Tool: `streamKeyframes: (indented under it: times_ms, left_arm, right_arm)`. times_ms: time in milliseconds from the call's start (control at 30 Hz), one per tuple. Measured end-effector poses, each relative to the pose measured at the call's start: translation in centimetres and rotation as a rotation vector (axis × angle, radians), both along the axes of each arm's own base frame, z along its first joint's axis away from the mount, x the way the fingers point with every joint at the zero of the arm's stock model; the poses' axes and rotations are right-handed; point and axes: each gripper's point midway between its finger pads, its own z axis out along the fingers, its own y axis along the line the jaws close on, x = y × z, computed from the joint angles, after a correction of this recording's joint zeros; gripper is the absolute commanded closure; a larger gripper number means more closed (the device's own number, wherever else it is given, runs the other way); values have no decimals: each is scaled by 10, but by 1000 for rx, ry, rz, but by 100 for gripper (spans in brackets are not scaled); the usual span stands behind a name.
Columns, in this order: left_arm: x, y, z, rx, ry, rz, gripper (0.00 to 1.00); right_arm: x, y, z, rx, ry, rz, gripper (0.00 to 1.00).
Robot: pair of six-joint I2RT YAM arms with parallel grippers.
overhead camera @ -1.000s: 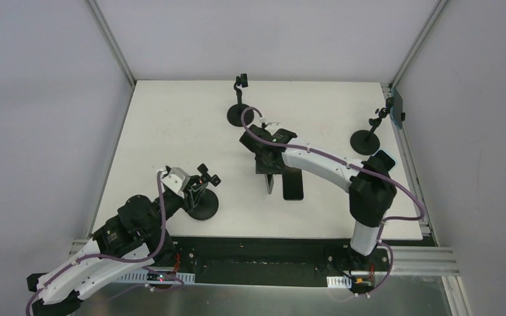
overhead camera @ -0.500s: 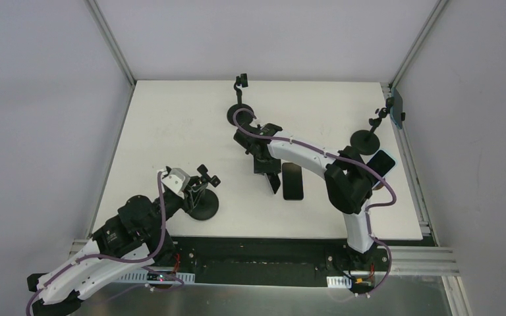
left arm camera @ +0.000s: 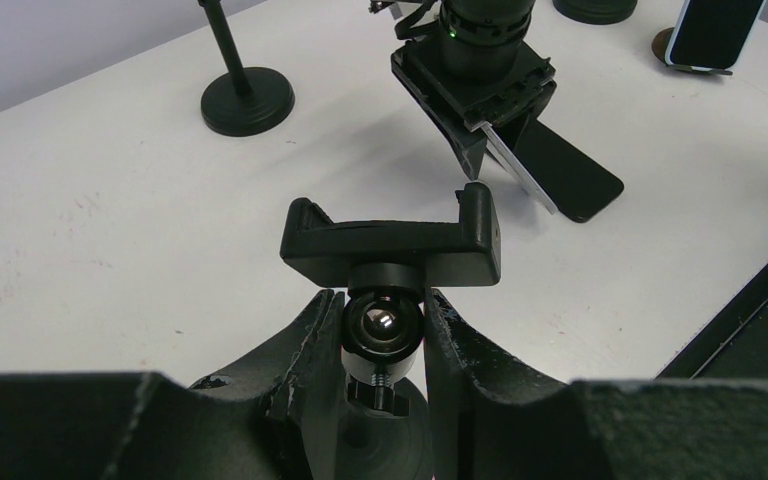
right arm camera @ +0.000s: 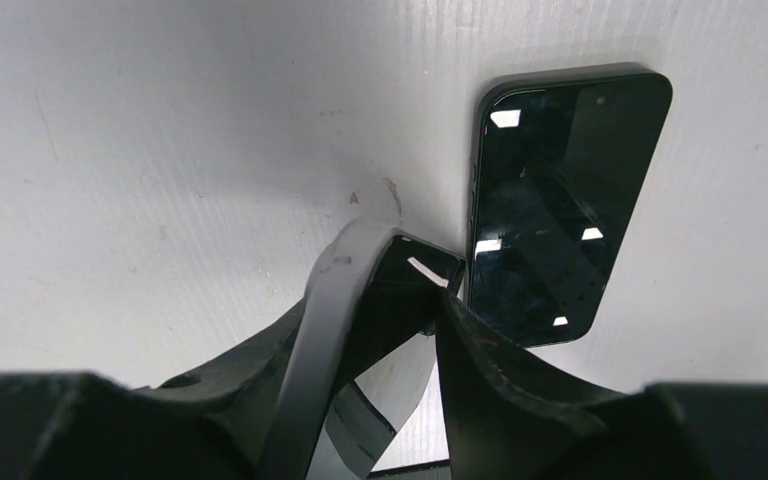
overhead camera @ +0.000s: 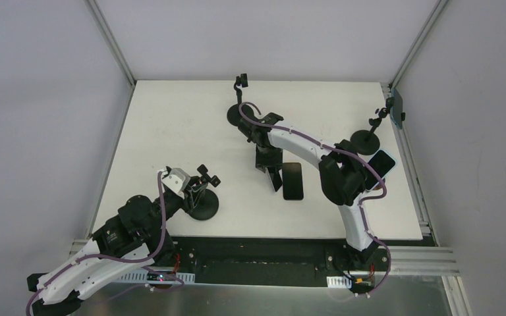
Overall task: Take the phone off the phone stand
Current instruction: Place the phone at the center of the board.
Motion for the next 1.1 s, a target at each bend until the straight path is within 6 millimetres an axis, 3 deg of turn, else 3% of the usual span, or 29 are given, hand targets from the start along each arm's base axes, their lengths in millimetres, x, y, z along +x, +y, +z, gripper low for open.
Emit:
streamKeyframes:
  times_ms: [200, 400, 500, 600, 800, 1100]
  left_arm:
    - [0, -1, -1, 5, 3, 0, 100]
    - [0, -1, -1, 6, 4, 0, 100]
    - [0, -1, -1, 6, 4, 0, 100]
    - [0, -1, -1, 6, 4, 0, 100]
    - [1, -1, -2, 7, 6, 0, 100]
    - [0, -1, -2, 5, 9, -1, 100]
  right_arm:
    - [6, -3, -2, 38, 60, -45, 100]
    - [16, -8, -7, 73, 125, -97, 94]
    - [21, -11, -18, 88, 165, -122, 88]
    - [23, -5, -43, 107, 217, -134, 82]
    - [24, 4, -43, 159, 248, -136, 74]
    - [22, 5, -44, 168, 259, -137, 43]
